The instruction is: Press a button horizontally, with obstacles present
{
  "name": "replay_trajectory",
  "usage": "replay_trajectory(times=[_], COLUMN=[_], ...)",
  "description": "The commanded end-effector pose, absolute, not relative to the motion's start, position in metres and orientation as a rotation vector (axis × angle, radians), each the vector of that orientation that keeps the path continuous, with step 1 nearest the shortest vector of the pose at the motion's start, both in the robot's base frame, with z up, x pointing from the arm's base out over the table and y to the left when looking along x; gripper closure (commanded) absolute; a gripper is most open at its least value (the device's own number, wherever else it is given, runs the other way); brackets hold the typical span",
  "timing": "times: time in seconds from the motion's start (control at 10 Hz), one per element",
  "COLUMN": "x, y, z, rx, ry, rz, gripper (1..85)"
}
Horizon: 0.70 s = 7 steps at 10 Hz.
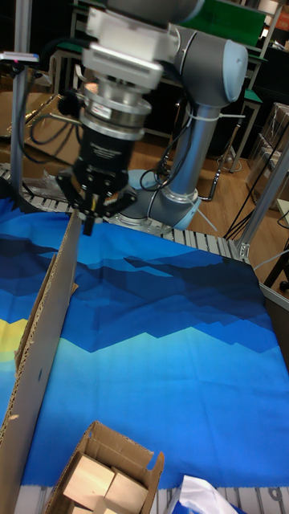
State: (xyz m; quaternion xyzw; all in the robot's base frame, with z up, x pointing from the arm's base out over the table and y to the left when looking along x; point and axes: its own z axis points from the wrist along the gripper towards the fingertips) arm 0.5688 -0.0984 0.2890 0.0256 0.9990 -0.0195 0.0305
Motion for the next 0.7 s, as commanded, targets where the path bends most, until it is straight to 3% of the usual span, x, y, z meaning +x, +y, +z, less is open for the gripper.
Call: replay_trajectory(times=[0.0,0.6], x=[0.570,0.570], y=[-0.066,-0.065], z=[0.276,0.263], rx=[0.141,0.106], ry=[3.043,3.043], rz=[-0.029,-0.080], gripper=[84.7,84.7])
